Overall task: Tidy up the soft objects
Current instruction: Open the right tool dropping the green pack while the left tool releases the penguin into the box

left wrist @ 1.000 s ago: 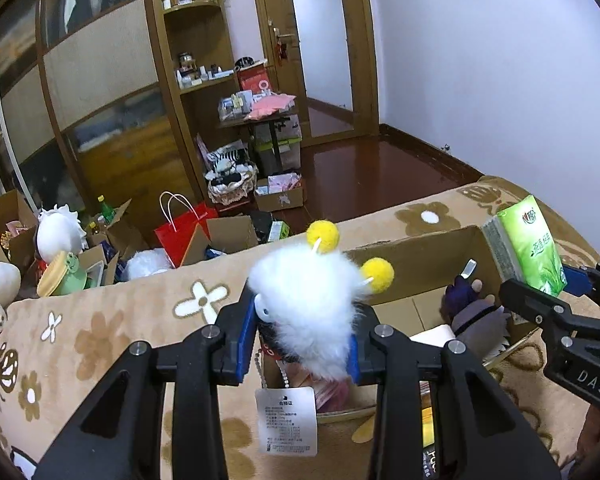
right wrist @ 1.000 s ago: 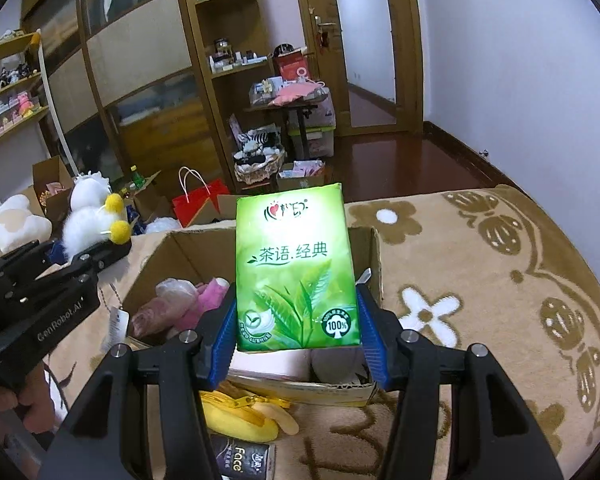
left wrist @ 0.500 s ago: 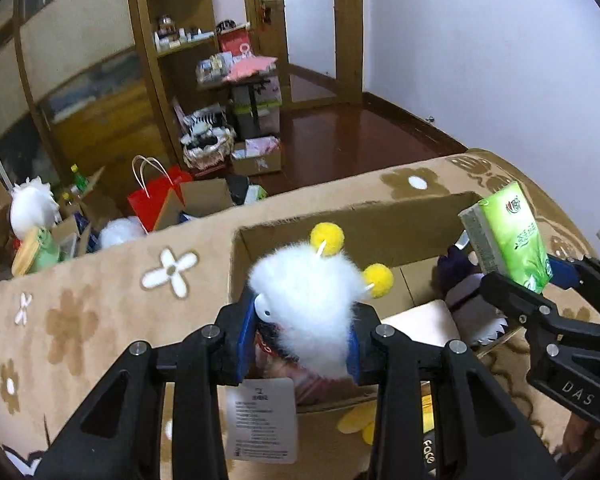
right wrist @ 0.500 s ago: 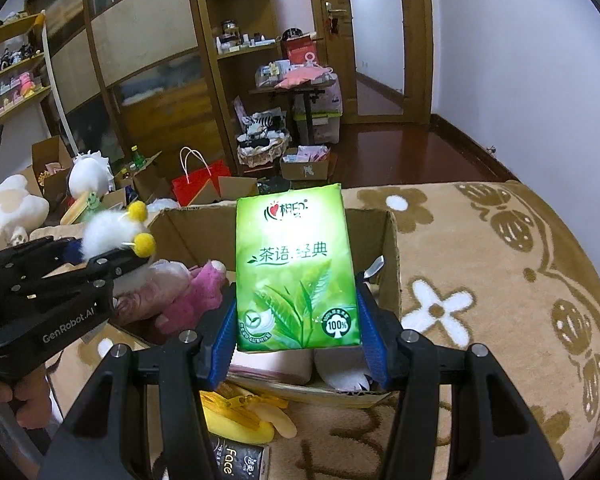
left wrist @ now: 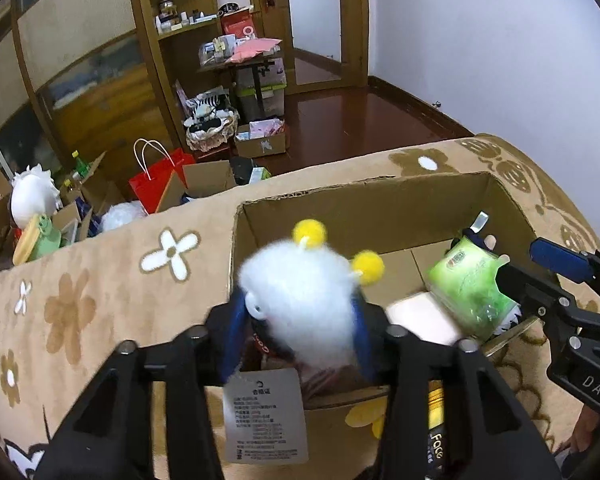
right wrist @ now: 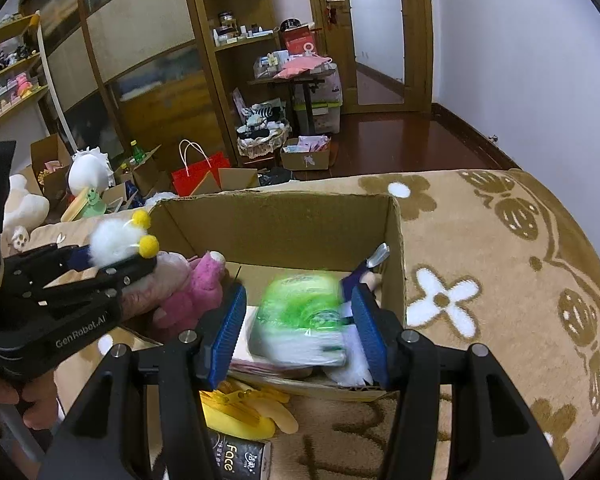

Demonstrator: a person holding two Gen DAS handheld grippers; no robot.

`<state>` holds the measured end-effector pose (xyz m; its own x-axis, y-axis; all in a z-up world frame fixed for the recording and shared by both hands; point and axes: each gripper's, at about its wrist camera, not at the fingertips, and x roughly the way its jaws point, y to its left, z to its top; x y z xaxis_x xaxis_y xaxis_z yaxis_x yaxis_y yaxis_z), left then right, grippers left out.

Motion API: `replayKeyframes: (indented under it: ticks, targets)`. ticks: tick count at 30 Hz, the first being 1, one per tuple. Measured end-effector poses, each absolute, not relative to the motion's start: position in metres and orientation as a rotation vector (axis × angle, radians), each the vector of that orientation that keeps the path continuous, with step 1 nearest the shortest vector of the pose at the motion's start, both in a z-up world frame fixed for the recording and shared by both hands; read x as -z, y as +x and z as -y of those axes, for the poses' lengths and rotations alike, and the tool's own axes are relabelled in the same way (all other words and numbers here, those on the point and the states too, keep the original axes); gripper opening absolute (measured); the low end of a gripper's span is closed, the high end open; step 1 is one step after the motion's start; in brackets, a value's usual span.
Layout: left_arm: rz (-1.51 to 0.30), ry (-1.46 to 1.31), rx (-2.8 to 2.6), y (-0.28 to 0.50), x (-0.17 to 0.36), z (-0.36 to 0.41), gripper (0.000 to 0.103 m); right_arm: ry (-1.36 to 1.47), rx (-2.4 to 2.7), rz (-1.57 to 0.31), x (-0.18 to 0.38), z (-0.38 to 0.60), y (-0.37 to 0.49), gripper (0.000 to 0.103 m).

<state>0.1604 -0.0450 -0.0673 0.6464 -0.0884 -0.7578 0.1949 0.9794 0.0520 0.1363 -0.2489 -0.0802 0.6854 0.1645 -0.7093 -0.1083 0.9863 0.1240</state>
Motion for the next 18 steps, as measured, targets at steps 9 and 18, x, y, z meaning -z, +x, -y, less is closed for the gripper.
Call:
replayKeyframes:
  ticks: [9,18]
  targets:
    - [-0.825,0.169,0.146,0.152,0.058,0.044,0.084,0.096,-0.155,-0.792,0.074,0.254,0.130,0.060]
    - [-0.803,0.169,0.111,0.130,0.039,0.034,0.097,0.115,-0.131,-0.755,0.059,0.258,0.108,0.099]
